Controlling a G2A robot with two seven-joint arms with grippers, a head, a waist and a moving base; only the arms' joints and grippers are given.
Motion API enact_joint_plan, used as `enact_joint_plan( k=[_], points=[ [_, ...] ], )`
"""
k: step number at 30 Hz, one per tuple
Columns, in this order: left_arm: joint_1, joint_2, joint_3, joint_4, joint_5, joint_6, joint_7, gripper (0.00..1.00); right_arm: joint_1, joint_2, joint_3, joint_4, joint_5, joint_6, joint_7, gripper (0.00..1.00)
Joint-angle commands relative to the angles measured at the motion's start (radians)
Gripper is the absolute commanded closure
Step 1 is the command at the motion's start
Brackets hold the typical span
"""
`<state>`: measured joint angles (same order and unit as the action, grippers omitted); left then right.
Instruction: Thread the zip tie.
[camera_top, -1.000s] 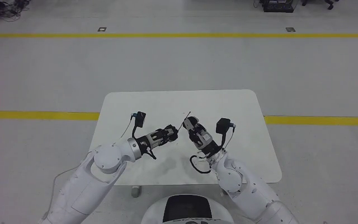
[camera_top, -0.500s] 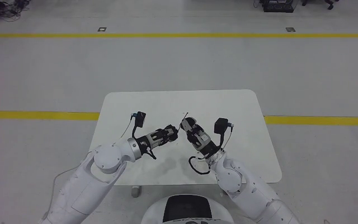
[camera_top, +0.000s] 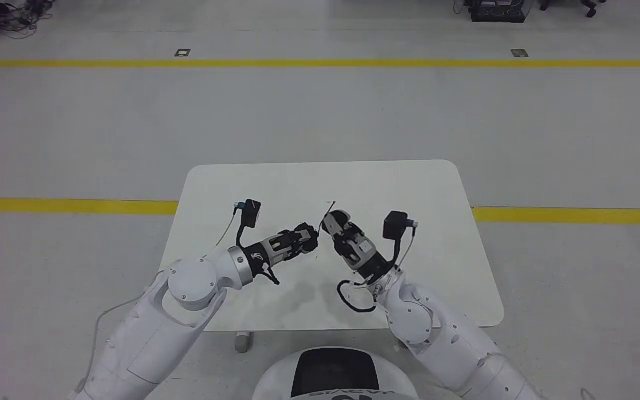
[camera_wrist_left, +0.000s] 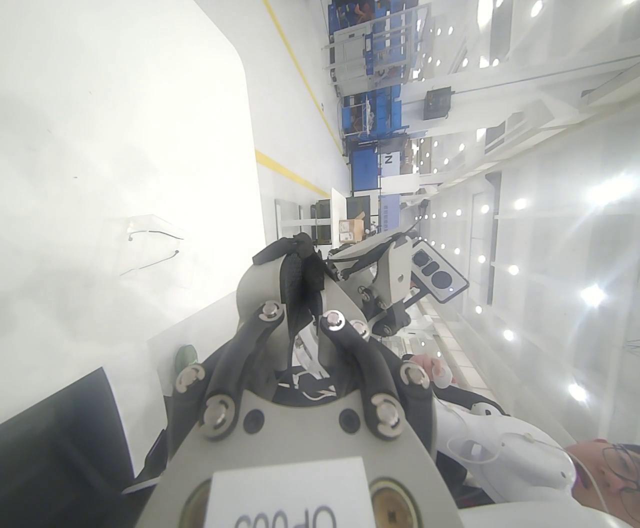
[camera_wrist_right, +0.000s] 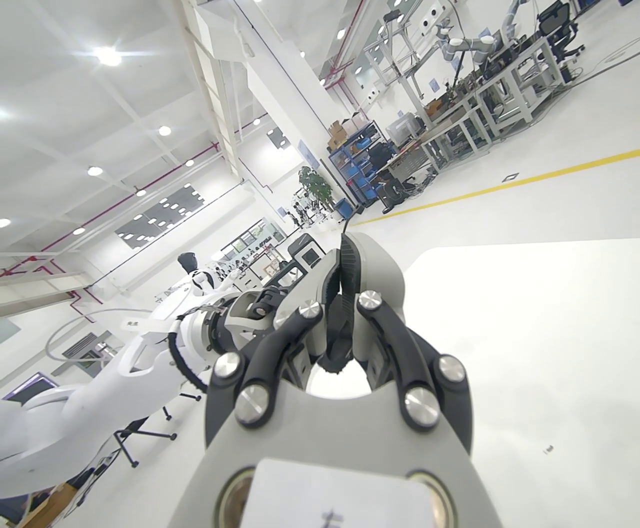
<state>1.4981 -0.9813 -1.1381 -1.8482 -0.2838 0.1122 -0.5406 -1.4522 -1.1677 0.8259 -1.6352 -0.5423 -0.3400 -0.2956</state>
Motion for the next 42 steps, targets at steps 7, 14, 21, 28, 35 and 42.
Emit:
enact_joint_plan(
  k=[7,14,21,28,35,42],
  points=[
    [0.0,0.0,0.0,0.0,0.0,0.0,0.0,1.0,0.014,0.01,-0.013,0.021,0.006,0.0,-0.007,1.0],
    [0.0,0.0,0.0,0.0,0.0,0.0,0.0,1.0,0.013,0.018,-0.006,0.033,0.0,0.0,-0.024,1.0],
    [0.0,0.0,0.0,0.0,0.0,0.0,0.0,1.0,0.012,0.021,-0.004,0.046,-0.013,0.0,-0.029,1.0],
    [0.0,0.0,0.0,0.0,0.0,0.0,0.0,1.0,0.013,0.018,-0.011,0.043,-0.014,0.0,-0.031,1.0],
    [0.0,0.0,0.0,0.0,0.0,0.0,0.0,1.0,0.02,0.017,-0.022,0.05,-0.019,0.0,-0.023,1.0],
    [0.0,0.0,0.0,0.0,0.0,0.0,0.0,1.0,0.022,0.014,-0.02,0.06,-0.034,0.0,-0.021,1.0]
  ],
)
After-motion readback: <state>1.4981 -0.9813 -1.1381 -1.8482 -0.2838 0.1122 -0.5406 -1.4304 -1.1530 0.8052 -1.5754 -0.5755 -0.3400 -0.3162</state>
